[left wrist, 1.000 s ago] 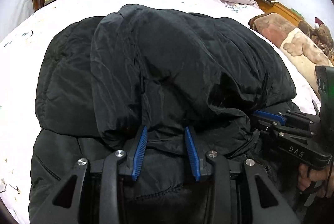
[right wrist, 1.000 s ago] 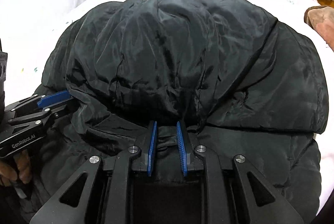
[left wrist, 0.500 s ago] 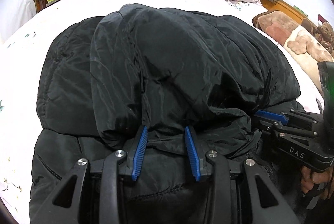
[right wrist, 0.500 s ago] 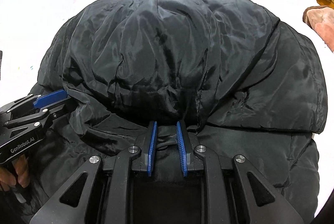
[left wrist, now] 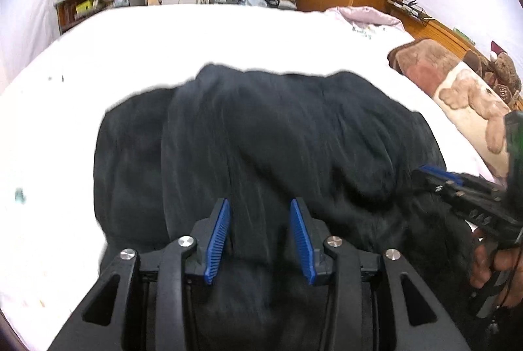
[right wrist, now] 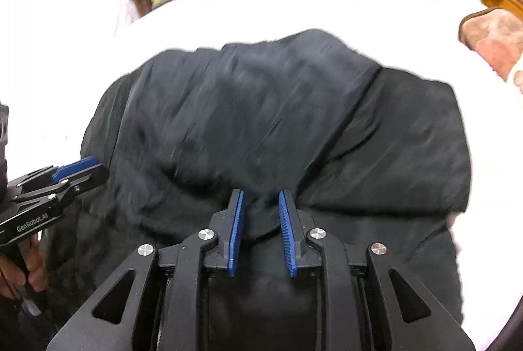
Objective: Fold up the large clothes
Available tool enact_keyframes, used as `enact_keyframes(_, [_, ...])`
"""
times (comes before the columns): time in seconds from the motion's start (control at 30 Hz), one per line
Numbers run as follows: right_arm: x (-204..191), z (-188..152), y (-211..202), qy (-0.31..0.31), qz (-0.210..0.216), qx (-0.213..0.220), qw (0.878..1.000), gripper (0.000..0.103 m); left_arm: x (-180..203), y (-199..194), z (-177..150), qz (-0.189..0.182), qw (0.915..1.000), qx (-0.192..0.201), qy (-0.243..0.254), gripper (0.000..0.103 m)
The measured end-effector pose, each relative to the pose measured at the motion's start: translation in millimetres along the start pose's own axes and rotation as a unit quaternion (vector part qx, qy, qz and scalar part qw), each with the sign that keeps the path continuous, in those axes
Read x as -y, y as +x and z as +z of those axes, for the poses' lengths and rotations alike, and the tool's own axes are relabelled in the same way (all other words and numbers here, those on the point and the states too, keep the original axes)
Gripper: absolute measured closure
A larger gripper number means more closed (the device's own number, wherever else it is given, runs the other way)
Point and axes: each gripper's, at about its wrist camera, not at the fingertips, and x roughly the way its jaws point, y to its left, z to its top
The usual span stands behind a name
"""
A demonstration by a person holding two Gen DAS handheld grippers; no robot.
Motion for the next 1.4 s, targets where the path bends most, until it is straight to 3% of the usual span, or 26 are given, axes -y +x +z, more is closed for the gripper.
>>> enact_keyframes(0.07, [12,17,0,0.012,-0.003,0.018,1.000,0.059,-4,12,20,0.017,0.9998,0.008,0.007,0.058])
enact_keyframes(0.1, [17,26,3,0.013,-0.006,0.022,1.000,0.058,-8,19,27,0.028,0.9996,0.008,0.005,0.058])
enact_keyframes(0.23, [52,54,19,0.021,-0.050,0.031,0.998,0.058,-39,47,41,0.064,0.9976,-0.004,-0.026,0.058])
enact_keyframes(0.3, [75,59,36,0.046,-0.058,0.013,0.997,0.058,-53,56,33,0.053,0.9978,-0.010,-0.039,0.055])
enact_keyframes(0.37, [89,56,54,0.060,-0.044,-0.015,0.997,0.057,-49,63,26,0.059,0.9980,-0.008,-0.021,0.055])
enact_keyframes(0.43, [89,49,64,0.058,-0.040,-0.018,0.997,0.057,-41,68,19,0.071,0.9975,-0.004,-0.002,0.055])
enact_keyframes(0.67, [92,46,78,0.082,-0.052,-0.025,0.995,0.057,-40,63,20,0.070,0.9973,-0.013,-0.015,0.055])
enact_keyframes(0.77, [90,50,52,0.086,-0.063,-0.023,0.994,0.057,-41,44,25,0.066,0.9974,-0.021,-0.018,0.055])
enact_keyframes(0.9, [83,39,-2,0.082,-0.061,0.012,0.995,0.056,-40,-4,12,0.054,0.9982,0.005,-0.024,0.055])
enact_keyframes(1.13, [65,-17,-87,0.089,-0.049,0.042,0.994,0.055,-31,-88,-35,0.036,0.9983,0.036,-0.027,0.055])
enact_keyframes(1.4, [45,-71,-140,0.074,-0.039,0.034,0.996,0.055,-15,-144,-75,0.039,0.9982,0.041,-0.020,0.055])
